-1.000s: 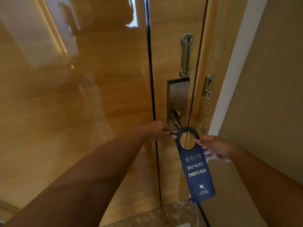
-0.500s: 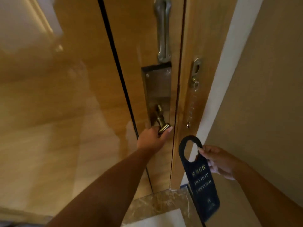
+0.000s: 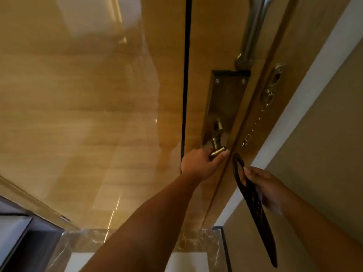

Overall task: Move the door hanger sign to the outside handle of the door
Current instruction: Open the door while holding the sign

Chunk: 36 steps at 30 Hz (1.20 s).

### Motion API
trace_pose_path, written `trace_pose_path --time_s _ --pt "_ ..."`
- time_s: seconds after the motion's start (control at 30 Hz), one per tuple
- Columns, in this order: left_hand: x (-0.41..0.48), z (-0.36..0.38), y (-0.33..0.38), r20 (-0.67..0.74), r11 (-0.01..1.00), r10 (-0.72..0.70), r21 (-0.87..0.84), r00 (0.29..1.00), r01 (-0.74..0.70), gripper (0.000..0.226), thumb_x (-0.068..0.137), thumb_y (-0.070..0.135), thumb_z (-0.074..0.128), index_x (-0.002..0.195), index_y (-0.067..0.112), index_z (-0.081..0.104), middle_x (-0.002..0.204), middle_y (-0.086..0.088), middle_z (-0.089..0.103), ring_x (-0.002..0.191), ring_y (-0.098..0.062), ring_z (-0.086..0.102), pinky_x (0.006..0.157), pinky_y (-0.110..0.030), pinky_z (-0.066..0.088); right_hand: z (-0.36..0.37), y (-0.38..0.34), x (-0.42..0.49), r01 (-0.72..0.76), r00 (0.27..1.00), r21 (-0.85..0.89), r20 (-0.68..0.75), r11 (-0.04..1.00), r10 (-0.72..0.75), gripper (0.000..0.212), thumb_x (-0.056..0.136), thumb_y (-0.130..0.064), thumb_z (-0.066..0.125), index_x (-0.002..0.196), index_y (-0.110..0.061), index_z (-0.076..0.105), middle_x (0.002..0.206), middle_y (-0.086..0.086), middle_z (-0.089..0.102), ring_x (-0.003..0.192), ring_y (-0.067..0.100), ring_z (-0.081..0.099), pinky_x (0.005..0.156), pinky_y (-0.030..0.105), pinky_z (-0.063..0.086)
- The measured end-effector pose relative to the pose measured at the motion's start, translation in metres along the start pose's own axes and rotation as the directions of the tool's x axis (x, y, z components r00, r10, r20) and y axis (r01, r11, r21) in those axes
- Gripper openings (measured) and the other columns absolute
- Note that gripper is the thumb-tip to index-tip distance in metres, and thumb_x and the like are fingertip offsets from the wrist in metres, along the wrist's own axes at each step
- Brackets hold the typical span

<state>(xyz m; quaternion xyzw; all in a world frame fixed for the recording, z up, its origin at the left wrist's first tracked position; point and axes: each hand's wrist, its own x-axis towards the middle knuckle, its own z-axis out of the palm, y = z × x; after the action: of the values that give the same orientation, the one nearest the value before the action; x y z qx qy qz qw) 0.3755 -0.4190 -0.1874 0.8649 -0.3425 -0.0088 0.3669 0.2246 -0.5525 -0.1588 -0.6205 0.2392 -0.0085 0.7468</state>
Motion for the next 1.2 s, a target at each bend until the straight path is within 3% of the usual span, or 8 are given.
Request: trace_pose_path --time_s 0.17,0.37,0.43,0.6,0.77,0.93,1.13,1.2 --pt "-0.059 -0.009 0.004 0.106 0.998 0.067 -0.008 0.992 -0.066 0.059 0.074 0.085 0.027 0.061 0.031 0.045 0.05 0.01 0.046 0.043 0.0 0.046 0.045 -0.018 0.03 0.0 -0.023 -0.03 0.052 0.998 0.024 -0.033 0.998 -0.051 0.023 0.078 -0.035 0.058 0.067 -0.018 0.068 0.059 0.001 0.063 0.053 0.014 0.063 0.047 0.024 0.052" --pt "-0.137 -0.044 0.007 0.25 0.95 0.245 0.133 0.937 -0.284 0.055 0.075 0.082 0.028 0.071 0.031 0.049 0.057 0.009 0.05 0.051 -0.006 0.049 0.049 -0.025 0.042 0.014 -0.011 -0.099 0.161 0.982 0.258 -0.135 0.953 -0.129 0.02 0.079 -0.034 0.054 0.079 -0.021 0.069 0.064 0.0 0.055 0.052 0.013 0.053 0.057 0.031 0.045" --pt "-0.167 -0.06 0.013 0.325 0.937 0.219 0.194 0.92 -0.292 0.058 0.076 0.081 0.03 0.077 0.028 0.053 0.065 0.004 0.056 0.057 -0.01 0.054 0.055 -0.031 0.05 0.025 -0.007 -0.132 0.19 0.973 0.191 -0.168 0.963 -0.159 0.019 0.08 -0.037 0.055 0.083 -0.021 0.065 0.071 0.002 0.055 0.059 0.016 0.053 0.061 0.033 0.043" --pt "-0.246 -0.109 0.027 0.388 0.812 0.258 0.41 0.885 -0.416 0.073 0.065 0.087 0.016 0.073 0.025 0.054 0.066 0.003 0.057 0.057 -0.012 0.052 0.049 -0.029 0.04 0.07 0.026 -0.209 0.178 0.952 0.051 -0.261 0.983 -0.159 0.031 0.09 -0.042 0.048 0.101 -0.017 0.065 0.096 0.01 0.064 0.088 0.029 0.061 0.078 0.044 0.049" --pt "-0.313 -0.145 0.047 0.411 0.733 0.144 0.567 0.9 -0.376 0.066 0.075 0.084 0.029 0.073 0.023 0.054 0.066 0.001 0.057 0.059 -0.015 0.054 0.052 -0.03 0.04 0.112 0.072 -0.277 0.15 0.942 0.057 -0.311 0.987 -0.125 0.032 0.091 -0.044 0.048 0.097 -0.018 0.065 0.09 0.009 0.069 0.084 0.028 0.068 0.071 0.043 0.051" --pt "-0.364 -0.171 0.059 0.385 0.78 0.032 0.567 0.922 -0.264 0.088 0.071 0.087 0.006 0.068 0.017 0.059 0.058 -0.001 0.054 0.054 -0.018 0.053 0.053 -0.031 0.037 0.119 0.081 -0.323 0.174 0.95 -0.019 -0.262 0.985 -0.173 0.028 0.089 -0.044 0.052 0.082 -0.021 0.066 0.077 0.003 0.07 0.073 0.023 0.07 0.064 0.038 0.051" --pt "-0.446 -0.204 0.04 0.32 0.795 -0.006 0.576 0.947 -0.19 0.085 0.08 0.08 0.007 0.066 0.016 0.062 0.058 -0.002 0.058 0.057 -0.019 0.058 0.061 -0.033 0.039 0.136 0.074 -0.349 0.181 0.963 -0.14 -0.173 0.973 -0.204 0.033 0.09 -0.042 0.052 0.093 -0.011 0.064 0.101 0.021 0.066 0.095 0.039 0.064 0.091 0.056 0.048" --pt "-0.48 -0.22 0.036 0.274 0.816 -0.01 0.558 0.962 -0.15 0.082 0.085 0.075 0.009 0.065 0.016 0.061 0.062 -0.003 0.059 0.062 -0.019 0.055 0.07 -0.035 0.036 0.152 0.067 -0.351 0.209 0.969 -0.197 -0.088 0.958 -0.23 0.034 0.09 -0.043 0.052 0.093 -0.011 0.064 0.101 0.019 0.066 0.095 0.036 0.062 0.089 0.052 0.047"
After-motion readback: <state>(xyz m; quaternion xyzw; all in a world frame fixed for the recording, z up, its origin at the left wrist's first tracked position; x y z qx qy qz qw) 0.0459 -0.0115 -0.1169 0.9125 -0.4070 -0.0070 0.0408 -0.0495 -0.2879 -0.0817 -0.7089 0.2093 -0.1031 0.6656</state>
